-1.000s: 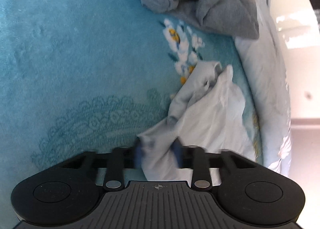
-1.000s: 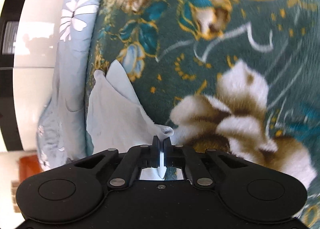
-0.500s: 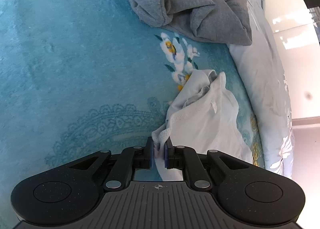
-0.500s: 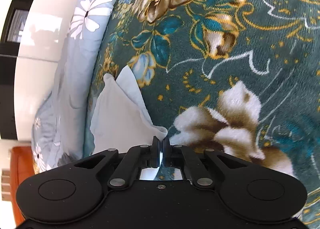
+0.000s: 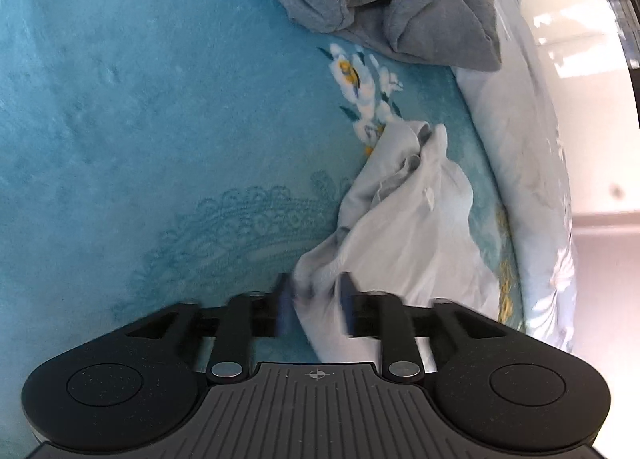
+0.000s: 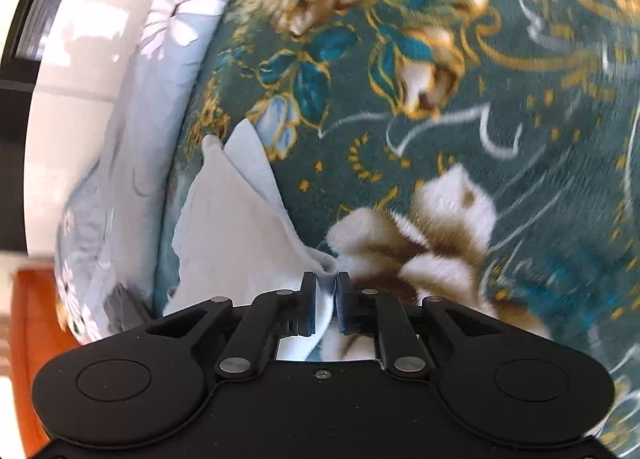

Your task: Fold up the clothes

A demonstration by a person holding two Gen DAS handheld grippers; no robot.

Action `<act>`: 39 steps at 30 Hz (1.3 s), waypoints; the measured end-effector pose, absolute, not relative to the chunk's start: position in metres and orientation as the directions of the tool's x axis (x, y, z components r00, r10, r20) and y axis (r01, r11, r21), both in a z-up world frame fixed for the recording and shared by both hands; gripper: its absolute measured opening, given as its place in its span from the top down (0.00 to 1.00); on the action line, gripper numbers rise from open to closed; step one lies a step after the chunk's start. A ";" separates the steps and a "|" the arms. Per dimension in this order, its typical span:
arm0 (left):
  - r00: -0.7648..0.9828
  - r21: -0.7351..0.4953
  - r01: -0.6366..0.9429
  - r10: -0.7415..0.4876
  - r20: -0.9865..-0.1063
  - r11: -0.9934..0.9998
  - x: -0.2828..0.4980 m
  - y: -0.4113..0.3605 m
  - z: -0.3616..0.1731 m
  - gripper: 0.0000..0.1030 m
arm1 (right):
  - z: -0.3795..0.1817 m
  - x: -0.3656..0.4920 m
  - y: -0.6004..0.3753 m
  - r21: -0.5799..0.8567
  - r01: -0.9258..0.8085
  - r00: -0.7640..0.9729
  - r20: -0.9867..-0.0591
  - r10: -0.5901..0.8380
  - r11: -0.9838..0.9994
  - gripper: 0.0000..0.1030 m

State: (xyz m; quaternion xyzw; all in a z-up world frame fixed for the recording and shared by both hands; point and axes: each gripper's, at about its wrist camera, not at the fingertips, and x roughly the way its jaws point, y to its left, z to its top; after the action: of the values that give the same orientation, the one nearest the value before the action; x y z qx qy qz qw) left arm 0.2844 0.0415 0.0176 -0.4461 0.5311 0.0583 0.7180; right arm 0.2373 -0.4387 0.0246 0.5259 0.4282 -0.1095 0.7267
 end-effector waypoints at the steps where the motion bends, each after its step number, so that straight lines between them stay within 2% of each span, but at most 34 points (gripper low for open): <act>1: 0.413 -0.556 -0.549 -0.375 -0.830 0.625 0.281 0.043 0.022 0.52 | 0.030 0.237 -0.442 0.660 0.596 0.600 -0.745 0.292 0.457 0.78; 2: 0.402 -0.535 -0.534 -0.360 -0.842 0.655 0.278 0.044 0.026 0.49 | 0.034 0.238 -0.445 0.657 0.573 0.598 -0.744 0.298 0.491 0.72; 5: 0.372 -0.465 -0.470 -0.309 -0.875 0.751 0.276 0.043 0.039 0.36 | 0.043 0.256 -0.456 0.645 0.492 0.595 -0.739 0.314 0.585 0.62; 6: 0.372 -0.442 -0.434 -0.291 -0.882 0.785 0.278 0.040 0.044 0.36 | 0.042 0.267 -0.459 0.642 0.471 0.588 -0.740 0.328 0.604 0.57; 10: 0.385 -0.388 -0.296 -0.262 -0.885 0.873 0.290 0.023 0.064 0.35 | 0.021 0.313 -0.465 0.656 0.393 0.559 -0.727 0.400 0.644 0.56; 15: 0.427 -0.489 -0.157 -0.387 -0.817 0.858 0.308 -0.005 0.077 0.36 | 0.006 0.342 -0.457 0.642 0.296 0.509 -0.732 0.452 0.707 0.56; 19: 0.407 -0.540 -0.054 -0.475 -0.780 0.840 0.332 -0.039 0.068 0.38 | -0.003 0.346 -0.462 0.694 0.287 0.533 -0.689 0.492 0.660 0.56; 20: 0.398 -0.552 -0.036 -0.495 -0.773 0.833 0.339 -0.049 0.064 0.40 | -0.005 0.347 -0.462 0.704 0.286 0.534 -0.681 0.501 0.651 0.63; 21: 0.391 -0.564 -0.016 -0.514 -0.764 0.826 0.345 -0.059 0.058 0.43 | -0.008 0.350 -0.462 0.706 0.287 0.531 -0.680 0.506 0.648 0.80; 22: 0.379 -0.562 0.001 -0.520 -0.765 0.827 0.352 -0.070 0.053 0.46 | -0.010 0.353 -0.460 0.701 0.290 0.522 -0.687 0.506 0.652 0.84; 23: 0.360 -0.548 0.017 -0.516 -0.777 0.836 0.359 -0.082 0.048 0.62 | -0.010 0.357 -0.457 0.689 0.290 0.514 -0.698 0.499 0.664 0.87; 24: 0.335 -0.524 0.042 -0.506 -0.795 0.850 0.366 -0.094 0.043 0.72 | -0.009 0.359 -0.454 0.676 0.282 0.511 -0.707 0.490 0.681 0.88; 25: 0.312 -0.497 0.074 -0.493 -0.812 0.865 0.372 -0.105 0.041 0.73 | -0.006 0.360 -0.451 0.663 0.275 0.508 -0.715 0.480 0.696 0.88; 29: 0.261 -0.450 0.168 -0.480 -0.838 0.877 0.385 -0.138 0.030 0.88 | 0.004 0.356 -0.449 0.654 0.267 0.523 -0.715 0.464 0.708 0.89; 34: 0.211 -0.423 0.173 -0.453 -0.866 0.890 0.396 -0.149 0.013 0.96 | 0.020 0.356 -0.444 0.645 0.255 0.534 -0.715 0.451 0.721 0.90; 39: 0.247 -0.493 0.159 -0.518 -0.819 0.855 0.391 -0.124 0.031 0.96 | 0.041 0.361 -0.428 0.597 0.254 0.531 -0.744 0.406 0.762 0.90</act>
State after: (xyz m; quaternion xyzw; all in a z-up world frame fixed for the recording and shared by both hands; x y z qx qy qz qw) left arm 0.3912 -0.1240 0.0314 -0.1566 0.5736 -0.2186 0.7738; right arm 0.3608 -0.4278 0.0413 0.3420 0.4822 0.0474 0.8051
